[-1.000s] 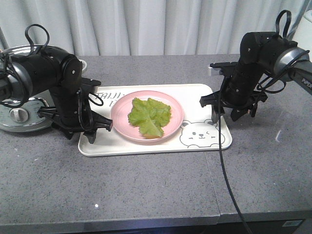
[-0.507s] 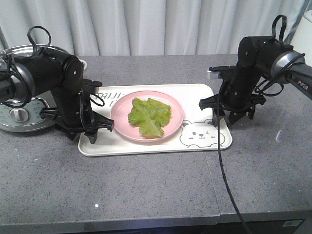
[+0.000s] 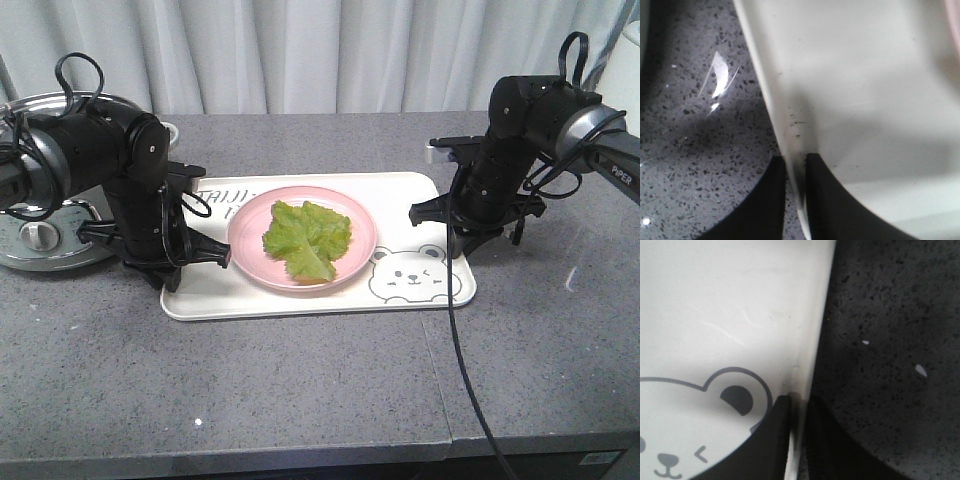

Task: Transfer vegetables to tray and serve
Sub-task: 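Lower both grippers onto the tray's side edges and grasp them, then lift the tray with both grippers toward the robot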

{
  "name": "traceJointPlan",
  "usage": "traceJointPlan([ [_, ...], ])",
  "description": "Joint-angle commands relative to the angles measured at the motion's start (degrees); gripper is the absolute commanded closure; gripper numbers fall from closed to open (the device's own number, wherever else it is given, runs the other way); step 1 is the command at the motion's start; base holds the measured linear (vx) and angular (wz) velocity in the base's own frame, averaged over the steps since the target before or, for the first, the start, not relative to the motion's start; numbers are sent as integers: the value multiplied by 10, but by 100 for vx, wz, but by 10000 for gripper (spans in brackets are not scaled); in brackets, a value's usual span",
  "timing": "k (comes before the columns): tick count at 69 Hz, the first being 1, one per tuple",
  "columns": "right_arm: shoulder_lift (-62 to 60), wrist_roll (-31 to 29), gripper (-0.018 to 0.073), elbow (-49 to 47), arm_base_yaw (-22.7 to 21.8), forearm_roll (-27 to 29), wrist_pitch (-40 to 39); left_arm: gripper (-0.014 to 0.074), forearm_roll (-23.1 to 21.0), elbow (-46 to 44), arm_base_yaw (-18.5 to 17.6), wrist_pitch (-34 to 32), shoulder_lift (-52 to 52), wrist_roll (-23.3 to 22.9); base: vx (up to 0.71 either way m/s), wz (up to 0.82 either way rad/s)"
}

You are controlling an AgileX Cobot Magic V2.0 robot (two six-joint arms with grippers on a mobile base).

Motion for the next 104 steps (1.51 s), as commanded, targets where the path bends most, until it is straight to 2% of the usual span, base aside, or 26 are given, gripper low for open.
traceJointPlan([
  [1,-32,-4,554,-14,-3,0,28,604,-5,-8,-2,-6,-14,12,0,0],
  [26,-33,-5,566,-14,-3,0,28,603,-8,-9,-4,-5,-14,41,0,0],
  [54,-60,-5,565,-14,-10,-2,28,603,-50,-29,-10,-40,-37,66,0,0],
  [70,-89,-4,565,-14,-23,0,28,603,-80,-80,-10,-12,-40,66,0,0],
  [88,-127,-5,565,-14,-43,2,29,603,-80,-118,-17,7,-51,67,0,0],
  [104,-162,-19,565,-14,-43,21,28,603,-80,-146,-27,26,-58,66,0,0],
])
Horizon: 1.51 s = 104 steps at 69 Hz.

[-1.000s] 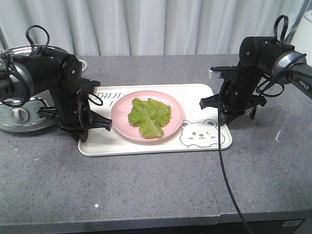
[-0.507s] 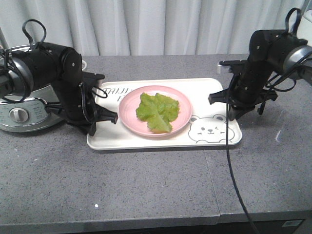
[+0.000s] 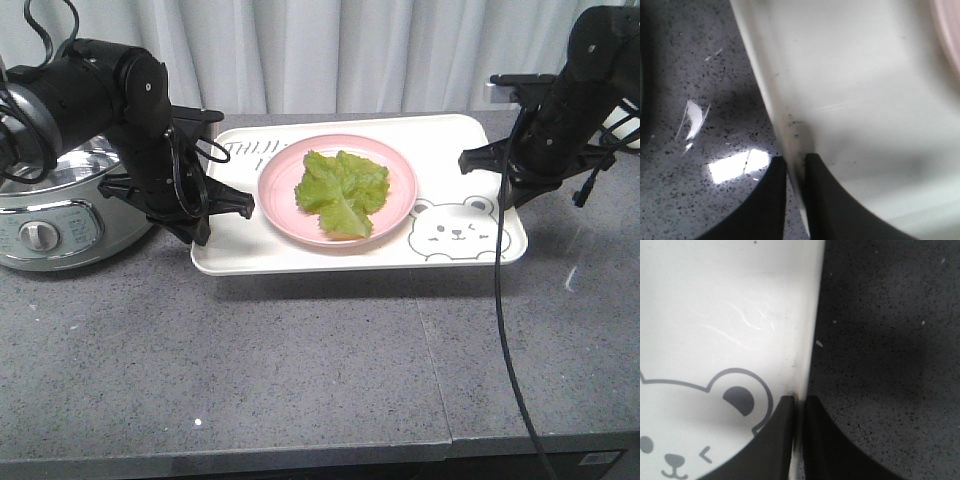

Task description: Transfer vegetables to tray and serve

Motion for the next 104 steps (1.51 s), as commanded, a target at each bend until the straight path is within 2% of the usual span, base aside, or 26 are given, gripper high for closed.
traceJointPlan([
  [1,-55,-19,565,-17,2,30,14,603,-21,-25,-13,-18,-52,14,0,0],
  [42,-75,-21,565,-17,2,32,14,602,-14,-25,-13,-33,-137,13,0,0],
  [76,-75,-21,565,-17,2,31,14,602,-1,-24,-13,-30,-137,13,0,0],
  [104,-75,-21,565,-17,2,31,14,602,-1,-24,-13,0,-137,13,0,0],
])
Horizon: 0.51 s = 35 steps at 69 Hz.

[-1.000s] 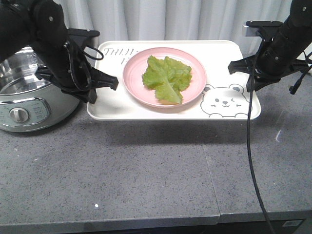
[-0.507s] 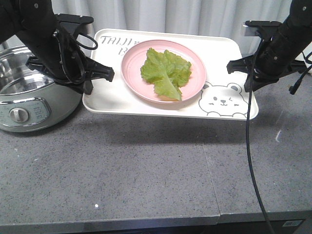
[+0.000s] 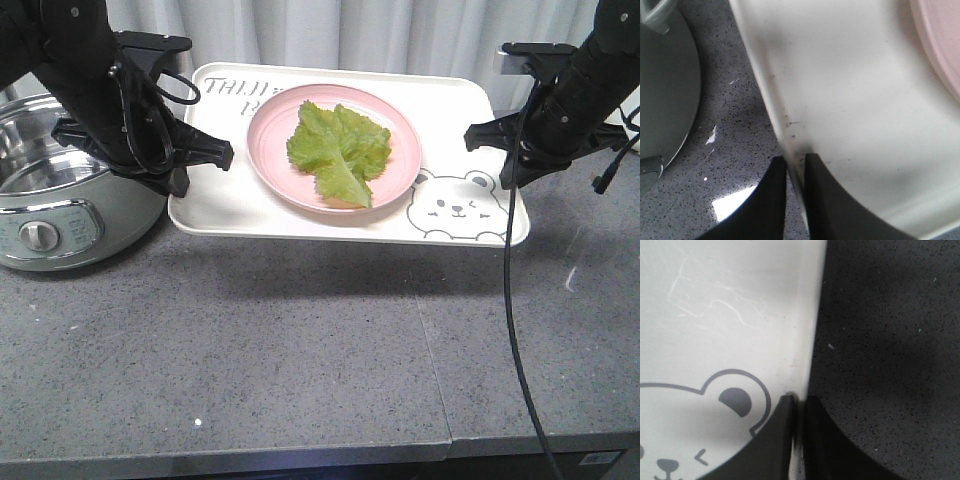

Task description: Transfer vegetables to tray and serve

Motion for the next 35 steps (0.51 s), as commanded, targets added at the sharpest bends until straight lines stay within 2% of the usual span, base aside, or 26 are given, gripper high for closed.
traceJointPlan([
  [1,-36,-17,565,-17,3,10,11,602,-17,-20,-8,-19,-33,14,0,0],
  [35,-36,-17,565,-17,3,10,11,602,-17,-20,-8,-19,-33,14,0,0],
])
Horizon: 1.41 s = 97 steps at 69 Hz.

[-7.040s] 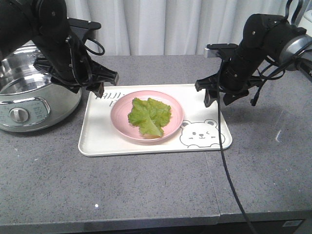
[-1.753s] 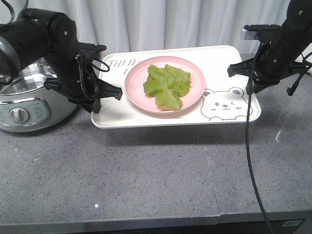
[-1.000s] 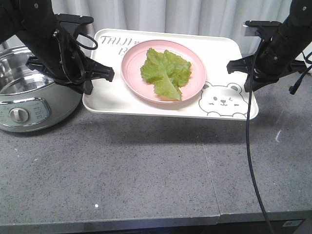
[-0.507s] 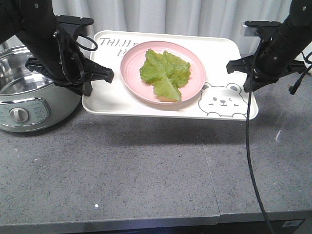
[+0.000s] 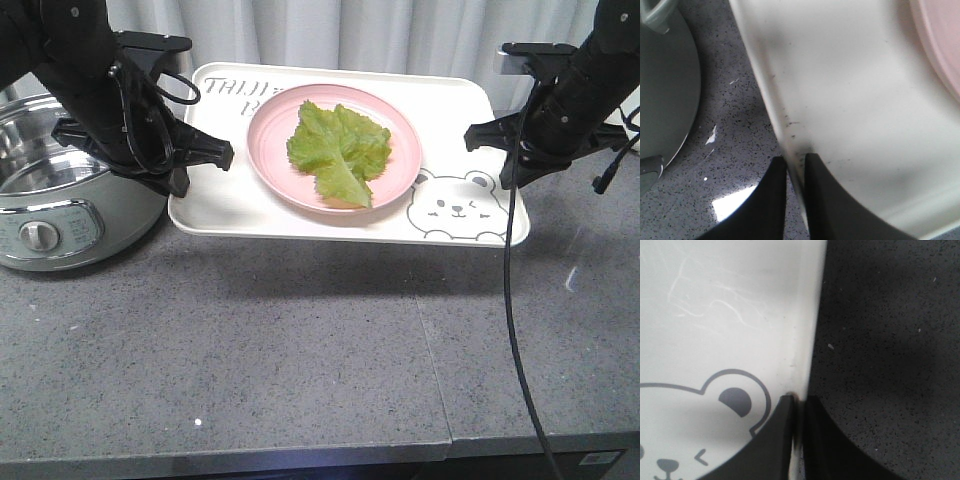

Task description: Transfer vegetables to tray and serve

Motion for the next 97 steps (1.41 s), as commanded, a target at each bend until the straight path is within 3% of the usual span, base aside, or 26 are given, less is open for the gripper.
traceJointPlan([
  [1,-36,-17,565,-17,3,10,11,602,-17,-20,-8,-19,-33,14,0,0],
  [97,-36,-17,565,-17,3,10,11,602,-17,-20,-8,-19,-33,14,0,-2],
])
